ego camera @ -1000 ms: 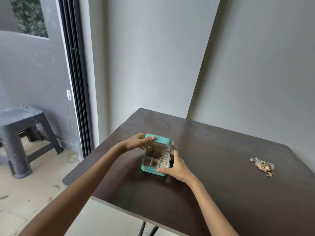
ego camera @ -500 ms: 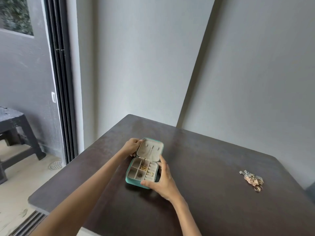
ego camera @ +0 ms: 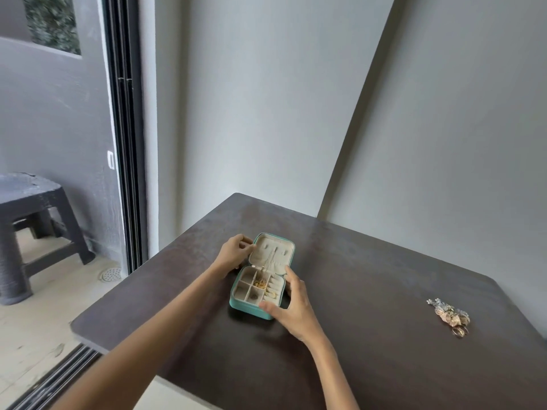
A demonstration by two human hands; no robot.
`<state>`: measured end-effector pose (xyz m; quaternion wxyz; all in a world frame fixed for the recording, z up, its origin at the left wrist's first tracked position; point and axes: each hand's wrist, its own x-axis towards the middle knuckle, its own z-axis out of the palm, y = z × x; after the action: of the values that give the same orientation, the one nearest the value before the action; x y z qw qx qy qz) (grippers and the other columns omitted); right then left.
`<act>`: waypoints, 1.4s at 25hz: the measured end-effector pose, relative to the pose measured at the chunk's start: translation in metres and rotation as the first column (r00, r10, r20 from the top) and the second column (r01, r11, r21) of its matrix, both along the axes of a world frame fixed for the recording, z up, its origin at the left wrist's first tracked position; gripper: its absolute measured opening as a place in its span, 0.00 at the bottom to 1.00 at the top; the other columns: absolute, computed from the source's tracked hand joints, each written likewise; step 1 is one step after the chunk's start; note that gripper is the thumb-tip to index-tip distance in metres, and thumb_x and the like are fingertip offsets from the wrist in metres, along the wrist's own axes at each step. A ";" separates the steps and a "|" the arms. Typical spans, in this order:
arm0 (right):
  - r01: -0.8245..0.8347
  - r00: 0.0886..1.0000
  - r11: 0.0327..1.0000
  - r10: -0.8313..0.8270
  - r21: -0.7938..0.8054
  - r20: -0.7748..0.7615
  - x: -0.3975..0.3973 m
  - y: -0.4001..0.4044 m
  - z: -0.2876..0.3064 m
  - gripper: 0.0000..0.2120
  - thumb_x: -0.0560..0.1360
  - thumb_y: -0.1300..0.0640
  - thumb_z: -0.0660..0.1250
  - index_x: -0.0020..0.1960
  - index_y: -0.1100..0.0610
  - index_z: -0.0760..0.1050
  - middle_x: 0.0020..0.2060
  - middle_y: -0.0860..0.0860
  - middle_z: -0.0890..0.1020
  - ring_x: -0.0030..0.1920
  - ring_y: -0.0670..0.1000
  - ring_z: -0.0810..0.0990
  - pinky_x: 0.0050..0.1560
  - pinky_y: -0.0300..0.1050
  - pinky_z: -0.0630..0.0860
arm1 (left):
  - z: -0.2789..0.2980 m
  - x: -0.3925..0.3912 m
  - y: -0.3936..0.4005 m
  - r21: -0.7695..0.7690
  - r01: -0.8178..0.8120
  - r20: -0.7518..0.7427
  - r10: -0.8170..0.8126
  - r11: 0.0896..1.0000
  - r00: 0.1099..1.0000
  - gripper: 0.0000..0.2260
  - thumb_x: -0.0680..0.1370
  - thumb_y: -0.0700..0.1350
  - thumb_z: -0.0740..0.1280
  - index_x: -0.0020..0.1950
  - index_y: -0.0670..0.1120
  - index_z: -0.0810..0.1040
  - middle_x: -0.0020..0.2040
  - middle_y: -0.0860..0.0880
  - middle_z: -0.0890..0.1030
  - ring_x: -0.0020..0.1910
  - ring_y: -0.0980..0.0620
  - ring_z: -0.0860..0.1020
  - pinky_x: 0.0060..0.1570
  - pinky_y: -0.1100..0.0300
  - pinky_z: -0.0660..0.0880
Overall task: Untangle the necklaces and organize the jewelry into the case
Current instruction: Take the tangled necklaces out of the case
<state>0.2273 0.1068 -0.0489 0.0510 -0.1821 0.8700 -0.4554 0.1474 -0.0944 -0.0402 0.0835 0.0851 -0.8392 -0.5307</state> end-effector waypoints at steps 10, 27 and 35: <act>0.076 0.997 0.997 -0.077 -0.028 -0.013 -0.001 0.006 -0.009 0.21 0.73 0.54 0.69 0.64 0.47 0.68 0.61 0.43 0.73 0.57 0.38 0.73 0.60 0.36 0.71 | -0.005 0.020 -0.008 0.168 0.215 0.017 -0.221 0.962 0.975 0.12 0.77 0.38 0.66 0.60 0.38 0.74 0.44 0.46 0.81 0.37 0.54 0.77 0.34 0.69 0.73; 0.135 0.967 0.975 -0.091 0.178 -0.237 -0.007 -0.010 0.063 0.06 0.72 0.50 0.67 0.41 0.50 0.81 0.41 0.43 0.83 0.45 0.43 0.78 0.45 0.41 0.74 | 0.026 0.031 0.005 -0.035 0.226 -0.236 -0.227 0.974 0.945 0.10 0.76 0.42 0.68 0.57 0.44 0.81 0.53 0.49 0.79 0.48 0.54 0.77 0.50 0.62 0.74; 0.072 0.994 0.960 -0.093 -0.272 -0.064 -0.016 -0.009 0.114 0.05 0.74 0.59 0.68 0.42 0.51 0.81 0.31 0.46 0.82 0.32 0.41 0.78 0.36 0.33 0.73 | 0.067 0.047 0.018 0.196 0.670 -0.236 -0.629 0.716 0.741 0.07 0.74 0.45 0.69 0.42 0.42 0.83 0.40 0.46 0.84 0.39 0.50 0.79 0.46 0.62 0.76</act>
<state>0.2114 0.0976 0.0651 -0.0263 -0.1681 0.8083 -0.5637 0.1941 -0.0767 0.0267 -0.0570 -0.2457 -0.7267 -0.6390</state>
